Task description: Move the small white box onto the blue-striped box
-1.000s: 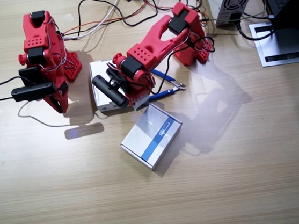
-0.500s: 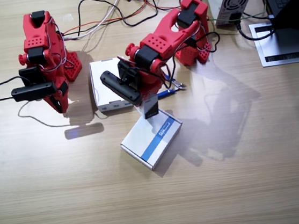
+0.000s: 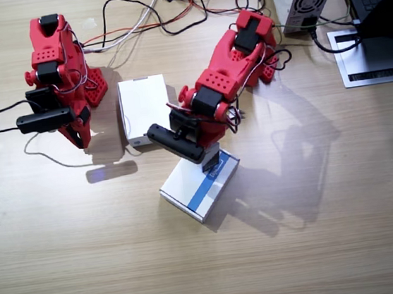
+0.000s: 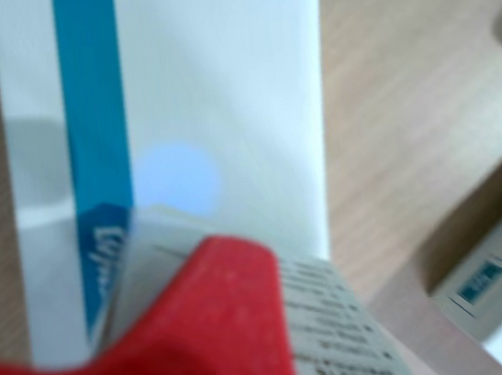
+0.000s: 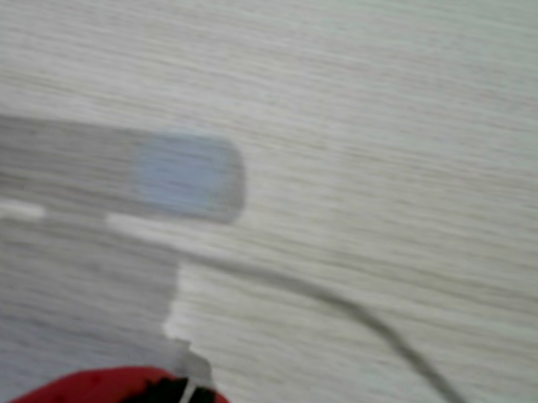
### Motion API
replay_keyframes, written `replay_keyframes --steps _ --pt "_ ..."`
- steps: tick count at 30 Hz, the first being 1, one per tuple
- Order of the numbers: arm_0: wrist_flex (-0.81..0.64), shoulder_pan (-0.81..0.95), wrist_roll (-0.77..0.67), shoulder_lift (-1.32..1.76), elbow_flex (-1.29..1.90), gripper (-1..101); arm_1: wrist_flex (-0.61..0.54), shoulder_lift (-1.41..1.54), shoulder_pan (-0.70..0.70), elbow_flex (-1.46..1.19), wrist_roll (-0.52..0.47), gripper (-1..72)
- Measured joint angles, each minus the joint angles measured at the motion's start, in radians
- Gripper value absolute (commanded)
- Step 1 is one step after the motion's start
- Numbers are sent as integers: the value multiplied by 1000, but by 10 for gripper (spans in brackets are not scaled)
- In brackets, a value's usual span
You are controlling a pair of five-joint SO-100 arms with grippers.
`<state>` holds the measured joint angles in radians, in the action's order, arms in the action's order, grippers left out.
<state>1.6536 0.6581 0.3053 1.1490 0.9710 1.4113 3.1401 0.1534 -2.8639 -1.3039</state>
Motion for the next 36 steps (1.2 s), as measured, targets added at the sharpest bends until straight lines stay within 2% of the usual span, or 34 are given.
replay_keyframes --steps 9,11,12,13,19,23,27,31,34,36 --pt "0 -14 8 -23 -86 400 0 0 0 0 0 2" --pt "0 -26 34 48 -58 248 0 0 0 0 0 2" --pt "0 -40 51 107 -34 77 0 0 0 0 0 2" --pt "0 -57 69 176 2 -1 0 0 0 0 0 2" --pt "-6 -160 138 733 451 -2 0 0 0 0 0 2" --pt "-169 -253 178 1184 999 -2 0 0 0 0 0 2" --pt "-440 -390 230 1250 1433 -2 0 0 20 0 0 2" --pt "-706 -457 291 1178 1620 -2 0 0 20 0 0 2" --pt "-772 -534 357 1187 1658 -2 0 0 20 0 0 2" --pt "-772 -572 420 1305 1730 -2 0 0 20 0 0 2"
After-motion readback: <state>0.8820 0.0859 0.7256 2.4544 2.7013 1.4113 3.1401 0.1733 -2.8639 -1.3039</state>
